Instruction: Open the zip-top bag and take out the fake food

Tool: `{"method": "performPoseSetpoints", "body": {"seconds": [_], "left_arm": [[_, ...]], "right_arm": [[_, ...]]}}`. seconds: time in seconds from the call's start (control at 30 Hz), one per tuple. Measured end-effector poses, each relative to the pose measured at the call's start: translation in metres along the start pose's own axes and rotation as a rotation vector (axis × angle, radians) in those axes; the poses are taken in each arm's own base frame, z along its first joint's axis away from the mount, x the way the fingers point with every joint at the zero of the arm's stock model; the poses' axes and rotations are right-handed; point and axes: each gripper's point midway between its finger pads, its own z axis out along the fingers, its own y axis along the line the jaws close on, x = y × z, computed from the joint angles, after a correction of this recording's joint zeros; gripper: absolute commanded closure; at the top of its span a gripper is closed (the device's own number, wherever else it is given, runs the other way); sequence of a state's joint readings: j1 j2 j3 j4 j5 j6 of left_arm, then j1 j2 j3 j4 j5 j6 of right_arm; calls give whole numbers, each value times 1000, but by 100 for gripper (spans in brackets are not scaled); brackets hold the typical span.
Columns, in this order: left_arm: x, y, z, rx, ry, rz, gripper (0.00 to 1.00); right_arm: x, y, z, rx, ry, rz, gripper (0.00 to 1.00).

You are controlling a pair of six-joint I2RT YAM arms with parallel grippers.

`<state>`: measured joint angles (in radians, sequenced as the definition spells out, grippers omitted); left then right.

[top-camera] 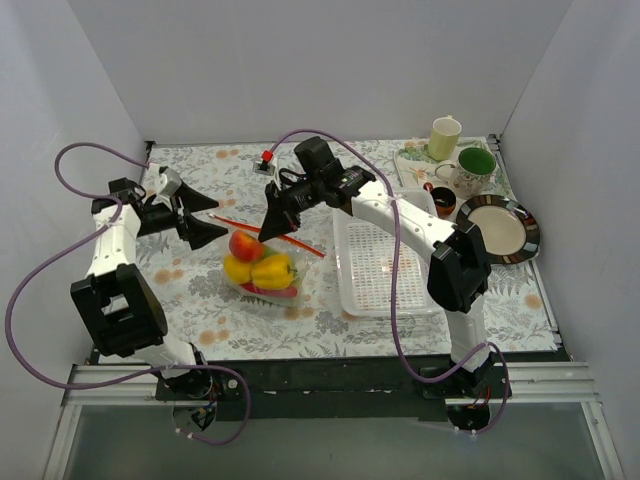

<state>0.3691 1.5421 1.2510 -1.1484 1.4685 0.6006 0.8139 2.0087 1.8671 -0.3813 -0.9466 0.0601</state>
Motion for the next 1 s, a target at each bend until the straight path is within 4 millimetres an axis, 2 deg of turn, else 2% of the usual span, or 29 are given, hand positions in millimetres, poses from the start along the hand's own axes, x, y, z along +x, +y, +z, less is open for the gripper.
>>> {"method": "performPoseSetpoints", "body": {"seconds": [0.07, 0.1, 0.23, 0.33, 0.57, 0.63, 0.67, 0.77, 0.83, 0.9, 0.97, 1.0], "left_arm": [[-1, -1, 4, 13, 1, -1, 9], [-1, -2, 6, 19, 2, 1, 24], [3, -5, 14, 40, 0, -21, 62], [7, -7, 18, 50, 0, -41, 64], [5, -12, 18, 40, -9, -33, 52], [2, -14, 18, 38, -10, -27, 53], [1, -14, 18, 38, -11, -21, 55], [-1, -13, 18, 37, -13, -13, 74], [-1, -13, 18, 37, -12, -15, 100], [-2, -13, 19, 40, -12, -13, 100], [-2, -14, 21, 46, -11, -2, 100], [-3, -14, 22, 49, -11, 1, 100]], "right_arm": [[1, 0, 0, 0, 5, 0, 99], [2, 0, 0, 0, 5, -2, 99], [2, -1, 0, 2, 6, -7, 99], [2, -3, -1, 10, 5, -13, 99], [5, -12, -13, 71, -20, -12, 99], [3, -14, -17, 79, -30, -11, 99], [2, -15, -18, 80, -36, -14, 99], [0, -17, -20, 84, -43, -9, 99], [0, -17, -20, 83, -43, -7, 99], [0, -17, -20, 80, -45, -8, 99], [0, -17, -20, 80, -45, -7, 79], [0, -17, -20, 81, -45, -8, 75]]}}
